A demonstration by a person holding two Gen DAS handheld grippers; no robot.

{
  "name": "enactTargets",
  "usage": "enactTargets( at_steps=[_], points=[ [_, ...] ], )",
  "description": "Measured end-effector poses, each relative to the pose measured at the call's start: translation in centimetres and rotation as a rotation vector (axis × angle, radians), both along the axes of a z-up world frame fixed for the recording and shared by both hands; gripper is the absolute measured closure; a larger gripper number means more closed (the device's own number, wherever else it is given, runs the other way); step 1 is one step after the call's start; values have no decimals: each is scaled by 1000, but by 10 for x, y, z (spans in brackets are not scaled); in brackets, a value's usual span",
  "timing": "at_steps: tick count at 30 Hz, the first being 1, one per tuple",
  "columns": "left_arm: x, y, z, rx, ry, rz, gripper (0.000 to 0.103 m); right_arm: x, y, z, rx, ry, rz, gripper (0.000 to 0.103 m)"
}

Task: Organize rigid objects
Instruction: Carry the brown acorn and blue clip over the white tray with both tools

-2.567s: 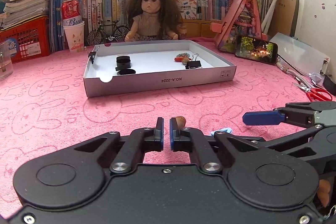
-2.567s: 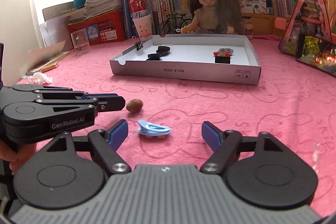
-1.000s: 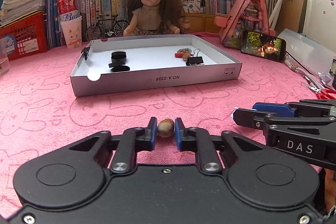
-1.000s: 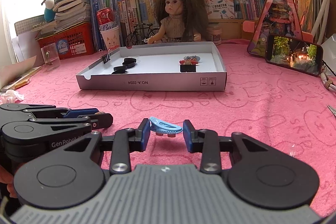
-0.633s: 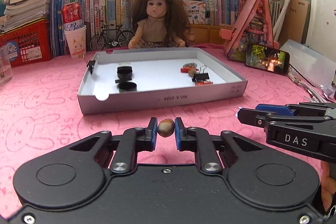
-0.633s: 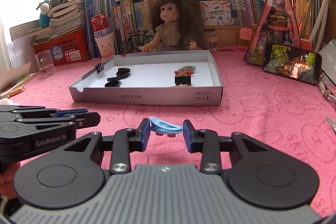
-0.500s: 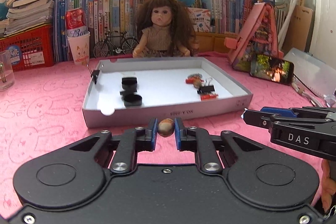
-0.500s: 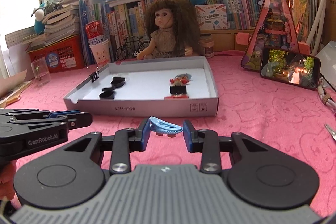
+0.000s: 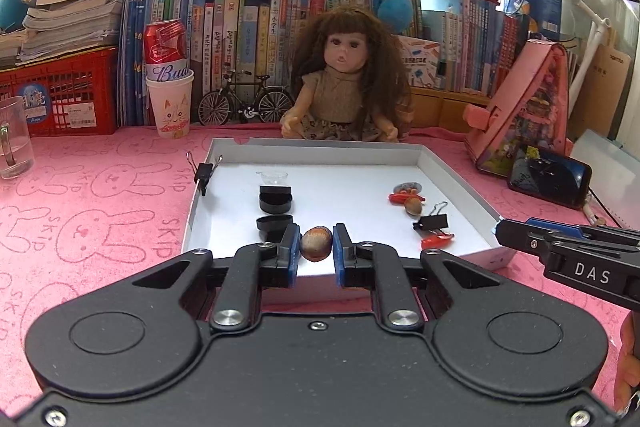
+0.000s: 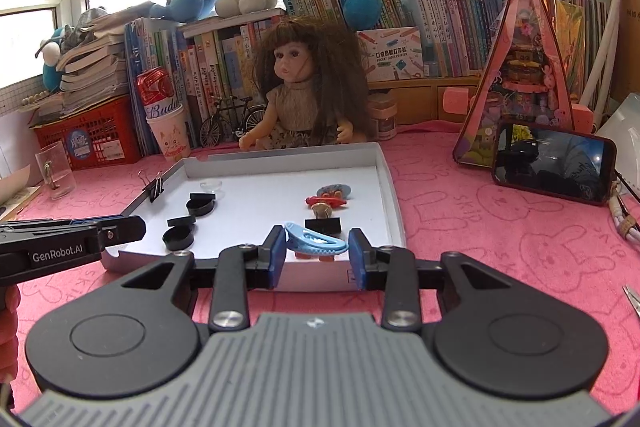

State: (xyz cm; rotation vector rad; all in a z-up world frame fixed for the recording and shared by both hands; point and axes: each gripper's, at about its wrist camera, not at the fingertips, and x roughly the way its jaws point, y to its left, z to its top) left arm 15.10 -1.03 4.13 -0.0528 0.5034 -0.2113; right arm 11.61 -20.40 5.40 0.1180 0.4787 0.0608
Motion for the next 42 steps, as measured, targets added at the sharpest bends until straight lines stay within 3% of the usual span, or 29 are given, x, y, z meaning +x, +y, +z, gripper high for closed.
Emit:
enactTargets(
  at_steps=[10,19,32,37,42],
  points=[
    [46,5,12,-17,18,3,87,37,-8,4,23,17,8,64],
    [117,15,27,-77,88,-16,87,93,-23,12,79,76,36,64],
    [205,7,-5,-31,186,22,87,175,-42,-3,190,192,53,64],
    [221,6,-20,-20,208,32,87,194,-37,-16,179,224,66,64],
    [228,5,-29,13,207,38,87,202,-23,-23,92,224,64,64]
  ],
)
